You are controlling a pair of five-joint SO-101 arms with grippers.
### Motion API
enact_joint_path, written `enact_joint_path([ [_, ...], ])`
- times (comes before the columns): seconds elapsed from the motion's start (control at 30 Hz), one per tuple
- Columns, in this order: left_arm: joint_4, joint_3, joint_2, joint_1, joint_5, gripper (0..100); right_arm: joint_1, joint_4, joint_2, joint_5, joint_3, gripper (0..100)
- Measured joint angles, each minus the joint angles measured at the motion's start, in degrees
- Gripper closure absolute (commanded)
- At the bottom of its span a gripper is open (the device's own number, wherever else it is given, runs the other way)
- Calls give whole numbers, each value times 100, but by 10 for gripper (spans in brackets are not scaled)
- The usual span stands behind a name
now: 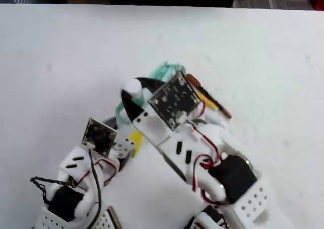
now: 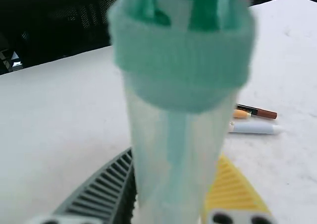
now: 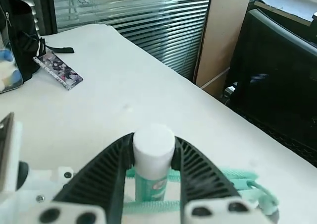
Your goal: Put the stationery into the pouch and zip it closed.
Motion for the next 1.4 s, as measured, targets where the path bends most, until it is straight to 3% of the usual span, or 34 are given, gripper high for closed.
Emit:
enact_joint_path([
  [0.13,0,0,0,0,149,815,-9,369,-114,0,-35,768],
  [0.2,0,0,0,0,149,815,9,598,-88,0,-167,730],
  [0.67,0,0,0,-79,185,819,114,1081,79,18,-1468,848],
  [0.87,0,0,0,-79,185,821,1240,1442,273,18,-1530,847],
  [0.97,0,0,0,-79,185,869,1960,1538,738,26,-1547,847],
  [1.13,0,0,0,-79,185,928,3156,1538,1459,598,-1547,847],
  [1.4,0,0,0,-53,193,932,3930,1468,3754,879,-1547,847],
])
